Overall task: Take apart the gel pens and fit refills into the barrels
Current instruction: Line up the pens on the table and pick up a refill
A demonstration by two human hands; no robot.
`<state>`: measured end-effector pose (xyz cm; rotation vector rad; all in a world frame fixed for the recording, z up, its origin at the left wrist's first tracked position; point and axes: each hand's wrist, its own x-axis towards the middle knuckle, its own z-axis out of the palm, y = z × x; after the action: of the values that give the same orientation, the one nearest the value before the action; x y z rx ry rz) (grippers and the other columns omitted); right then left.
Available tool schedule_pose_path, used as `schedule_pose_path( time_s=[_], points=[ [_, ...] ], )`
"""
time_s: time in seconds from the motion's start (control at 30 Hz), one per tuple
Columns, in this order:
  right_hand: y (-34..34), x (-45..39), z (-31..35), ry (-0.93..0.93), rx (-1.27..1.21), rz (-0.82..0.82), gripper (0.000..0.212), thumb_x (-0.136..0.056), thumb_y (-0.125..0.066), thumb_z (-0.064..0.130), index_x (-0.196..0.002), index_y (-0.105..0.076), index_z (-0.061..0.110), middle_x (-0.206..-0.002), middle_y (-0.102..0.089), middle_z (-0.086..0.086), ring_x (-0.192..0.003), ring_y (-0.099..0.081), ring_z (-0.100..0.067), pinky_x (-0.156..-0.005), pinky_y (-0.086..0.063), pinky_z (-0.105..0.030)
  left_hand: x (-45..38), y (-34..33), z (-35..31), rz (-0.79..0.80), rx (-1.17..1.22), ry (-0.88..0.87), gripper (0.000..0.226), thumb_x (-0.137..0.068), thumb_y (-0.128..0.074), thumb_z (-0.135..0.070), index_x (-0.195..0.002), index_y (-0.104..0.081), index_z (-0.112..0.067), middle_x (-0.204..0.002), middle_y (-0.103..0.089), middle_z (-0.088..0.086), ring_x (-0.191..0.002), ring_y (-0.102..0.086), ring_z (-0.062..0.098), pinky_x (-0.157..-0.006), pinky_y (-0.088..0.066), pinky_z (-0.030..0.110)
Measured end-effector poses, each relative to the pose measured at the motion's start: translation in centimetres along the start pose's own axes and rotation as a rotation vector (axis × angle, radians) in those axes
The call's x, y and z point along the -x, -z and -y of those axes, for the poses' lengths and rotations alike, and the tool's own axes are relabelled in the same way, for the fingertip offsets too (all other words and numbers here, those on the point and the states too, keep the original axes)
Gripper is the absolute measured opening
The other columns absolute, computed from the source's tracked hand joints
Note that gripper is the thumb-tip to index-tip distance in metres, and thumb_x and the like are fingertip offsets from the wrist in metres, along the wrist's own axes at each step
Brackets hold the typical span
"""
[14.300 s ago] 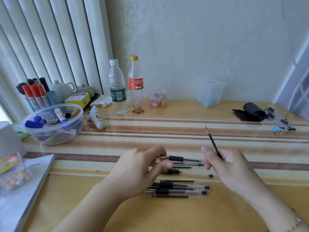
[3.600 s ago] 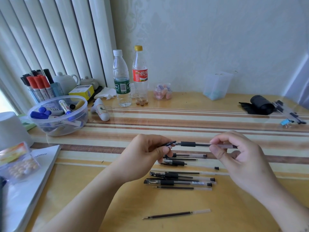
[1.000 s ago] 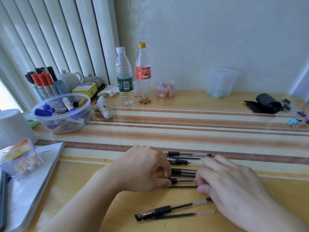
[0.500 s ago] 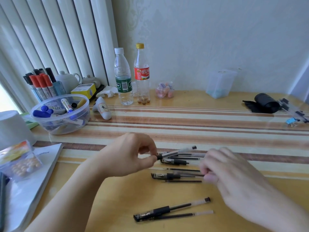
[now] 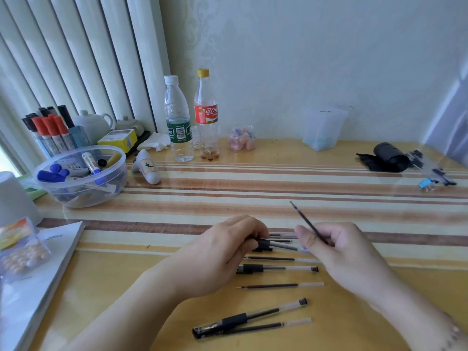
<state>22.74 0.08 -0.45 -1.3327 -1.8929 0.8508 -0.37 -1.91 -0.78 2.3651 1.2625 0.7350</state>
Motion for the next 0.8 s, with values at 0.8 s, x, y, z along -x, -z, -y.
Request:
schedule_pose_path(
  time_s=[0.8],
  points=[
    [1.7, -0.5, -0.5, -0.004, -0.132, 0.130, 0.065, -0.085, -0.048, 0.064, -0.050, -0.047, 0.008, -0.048, -0.030, 0.001, -0.043, -0.029, -0.010, -0.045, -0.028, -0.014, 0.2, 1.7, 0.2, -0.226, -0.195, -0.139, 0.019, -0.100, -0.044, -0.035, -0.089, -0.055, -0.025, -0.077, -0.054, -0.014, -0.064, -0.049, 0.007, -0.054, -0.046, 0.036]
  ],
)
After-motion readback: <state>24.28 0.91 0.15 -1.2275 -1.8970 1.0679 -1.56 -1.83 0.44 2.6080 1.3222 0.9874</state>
